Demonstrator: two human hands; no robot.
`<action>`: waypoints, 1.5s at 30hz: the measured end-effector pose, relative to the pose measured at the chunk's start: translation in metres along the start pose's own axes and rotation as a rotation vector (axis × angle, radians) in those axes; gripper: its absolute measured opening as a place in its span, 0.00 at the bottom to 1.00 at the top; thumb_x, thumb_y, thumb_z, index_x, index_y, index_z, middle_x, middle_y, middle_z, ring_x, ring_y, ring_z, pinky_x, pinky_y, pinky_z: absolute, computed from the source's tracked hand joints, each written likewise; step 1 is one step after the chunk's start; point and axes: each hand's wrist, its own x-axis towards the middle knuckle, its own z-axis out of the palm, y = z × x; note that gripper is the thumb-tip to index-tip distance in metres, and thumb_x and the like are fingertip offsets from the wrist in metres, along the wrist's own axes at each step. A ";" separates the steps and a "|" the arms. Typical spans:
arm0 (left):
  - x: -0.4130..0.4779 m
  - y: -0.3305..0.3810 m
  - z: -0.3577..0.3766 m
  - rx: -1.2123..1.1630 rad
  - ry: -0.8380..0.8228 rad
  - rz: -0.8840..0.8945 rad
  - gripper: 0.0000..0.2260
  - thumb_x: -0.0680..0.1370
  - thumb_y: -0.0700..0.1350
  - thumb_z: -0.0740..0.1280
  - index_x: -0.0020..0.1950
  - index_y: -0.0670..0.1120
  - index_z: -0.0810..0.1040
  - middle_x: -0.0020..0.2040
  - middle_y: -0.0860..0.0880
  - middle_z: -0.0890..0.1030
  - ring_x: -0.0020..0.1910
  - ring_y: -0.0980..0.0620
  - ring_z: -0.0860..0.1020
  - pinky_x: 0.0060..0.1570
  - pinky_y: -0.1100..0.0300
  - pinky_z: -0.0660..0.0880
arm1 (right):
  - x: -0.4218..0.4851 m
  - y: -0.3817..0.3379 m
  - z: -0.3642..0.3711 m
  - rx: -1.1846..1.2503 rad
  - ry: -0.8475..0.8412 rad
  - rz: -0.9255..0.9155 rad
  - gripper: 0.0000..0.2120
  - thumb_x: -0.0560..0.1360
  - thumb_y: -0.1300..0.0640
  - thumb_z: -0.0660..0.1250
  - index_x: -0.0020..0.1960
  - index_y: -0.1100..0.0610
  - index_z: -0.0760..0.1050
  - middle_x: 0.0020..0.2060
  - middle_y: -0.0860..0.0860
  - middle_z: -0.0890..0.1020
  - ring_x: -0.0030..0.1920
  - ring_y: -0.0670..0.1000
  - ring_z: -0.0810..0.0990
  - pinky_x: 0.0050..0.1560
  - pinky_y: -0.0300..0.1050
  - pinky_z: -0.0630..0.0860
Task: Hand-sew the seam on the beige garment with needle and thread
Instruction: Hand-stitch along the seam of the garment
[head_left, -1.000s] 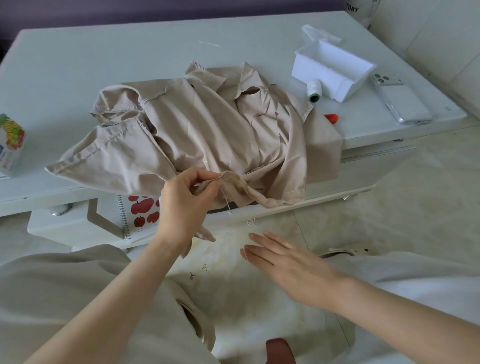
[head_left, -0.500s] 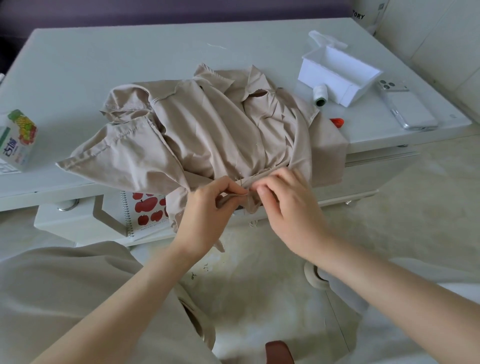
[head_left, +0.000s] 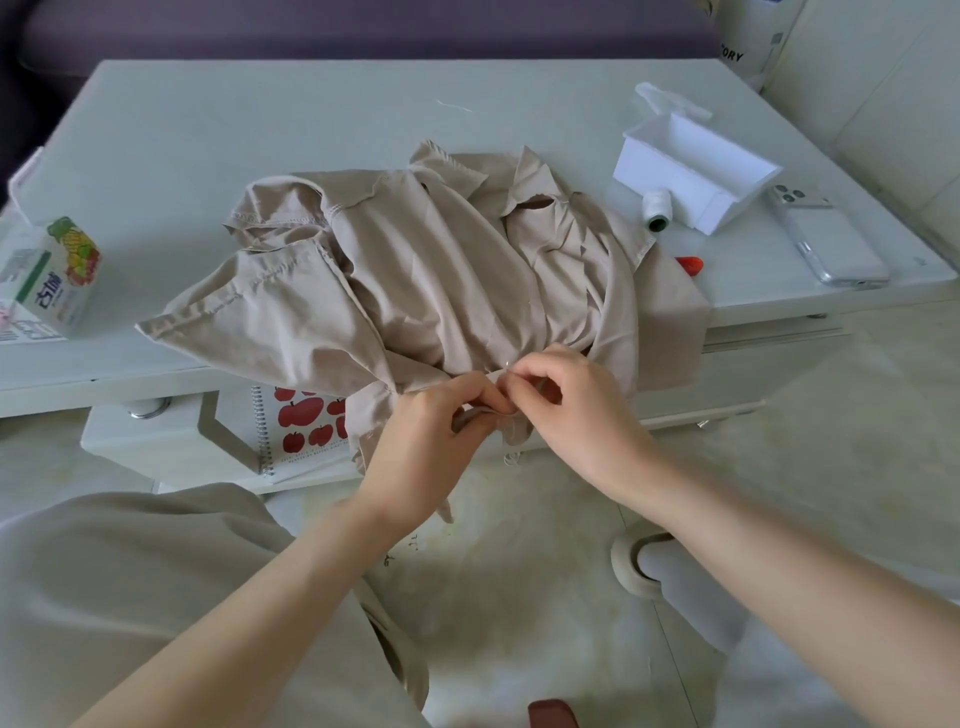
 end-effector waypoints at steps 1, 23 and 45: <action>0.001 -0.001 0.000 0.008 -0.002 0.002 0.08 0.75 0.34 0.67 0.44 0.47 0.80 0.38 0.64 0.79 0.36 0.65 0.78 0.29 0.77 0.69 | 0.000 -0.001 0.000 0.017 0.032 0.001 0.08 0.77 0.56 0.64 0.43 0.56 0.79 0.40 0.46 0.77 0.37 0.43 0.74 0.40 0.32 0.69; -0.001 -0.012 0.005 0.094 -0.211 -0.067 0.08 0.77 0.35 0.64 0.46 0.45 0.80 0.30 0.70 0.74 0.29 0.66 0.73 0.25 0.74 0.68 | 0.005 0.007 -0.022 0.796 0.022 0.264 0.11 0.82 0.64 0.54 0.47 0.58 0.74 0.31 0.49 0.71 0.28 0.43 0.71 0.37 0.37 0.77; 0.005 -0.018 0.013 -0.005 -0.222 -0.216 0.07 0.76 0.37 0.66 0.42 0.49 0.78 0.29 0.54 0.76 0.28 0.59 0.71 0.28 0.60 0.74 | -0.077 0.101 -0.007 -0.060 -0.120 0.187 0.04 0.79 0.58 0.62 0.44 0.54 0.72 0.26 0.38 0.73 0.30 0.41 0.71 0.34 0.36 0.64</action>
